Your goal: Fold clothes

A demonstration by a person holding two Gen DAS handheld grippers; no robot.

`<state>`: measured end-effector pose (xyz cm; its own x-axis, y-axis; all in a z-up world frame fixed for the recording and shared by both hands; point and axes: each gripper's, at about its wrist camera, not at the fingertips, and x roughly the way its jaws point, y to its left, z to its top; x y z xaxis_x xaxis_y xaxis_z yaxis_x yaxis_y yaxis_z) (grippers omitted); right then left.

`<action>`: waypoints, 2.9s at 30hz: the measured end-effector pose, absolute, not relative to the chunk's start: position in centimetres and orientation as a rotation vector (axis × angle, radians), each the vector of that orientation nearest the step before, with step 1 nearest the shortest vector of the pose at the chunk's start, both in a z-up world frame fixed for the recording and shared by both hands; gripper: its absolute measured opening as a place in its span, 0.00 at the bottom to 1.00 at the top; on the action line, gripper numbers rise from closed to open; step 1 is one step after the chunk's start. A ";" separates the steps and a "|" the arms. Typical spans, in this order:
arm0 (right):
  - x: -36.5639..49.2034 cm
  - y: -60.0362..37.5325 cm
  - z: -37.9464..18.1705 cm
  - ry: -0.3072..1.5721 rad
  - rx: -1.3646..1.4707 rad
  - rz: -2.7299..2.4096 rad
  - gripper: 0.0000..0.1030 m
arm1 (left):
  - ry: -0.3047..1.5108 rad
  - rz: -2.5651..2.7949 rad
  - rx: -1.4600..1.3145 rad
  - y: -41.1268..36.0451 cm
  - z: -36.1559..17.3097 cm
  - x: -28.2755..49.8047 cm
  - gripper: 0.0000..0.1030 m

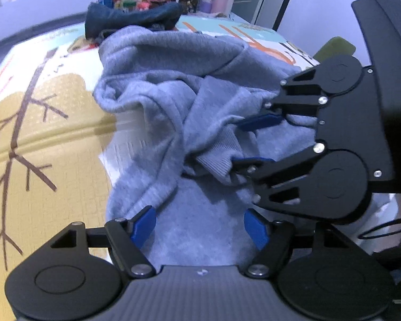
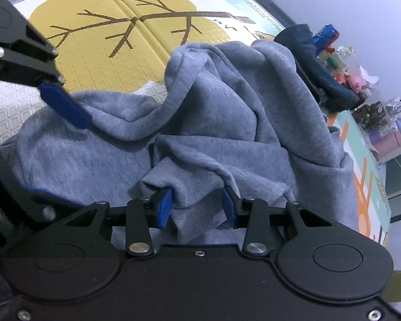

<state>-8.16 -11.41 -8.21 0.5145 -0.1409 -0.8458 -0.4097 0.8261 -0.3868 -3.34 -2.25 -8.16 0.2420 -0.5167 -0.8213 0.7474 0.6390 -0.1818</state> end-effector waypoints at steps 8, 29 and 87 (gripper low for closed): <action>-7.5 -13.3 -6.2 1.000 -0.505 0.089 0.36 | 0.966 -0.859 0.208 -2.4 -8.0 -2.0 0.69; -7.1 -17.4 -2.6 0.973 -0.333 -0.013 0.36 | 0.899 -0.844 0.171 -6.5 -8.1 -0.4 0.66; -6.6 -18.5 -2.6 0.999 -0.376 0.113 0.04 | 0.806 -0.912 0.235 -5.8 -5.1 -1.2 0.67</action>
<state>-6.58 -18.55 -2.61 0.5415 -0.0779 -0.8371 -0.2627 0.9302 -0.2564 -1.18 -5.82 -5.15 0.3495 -0.6124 -0.7091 0.7790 0.6105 -0.1433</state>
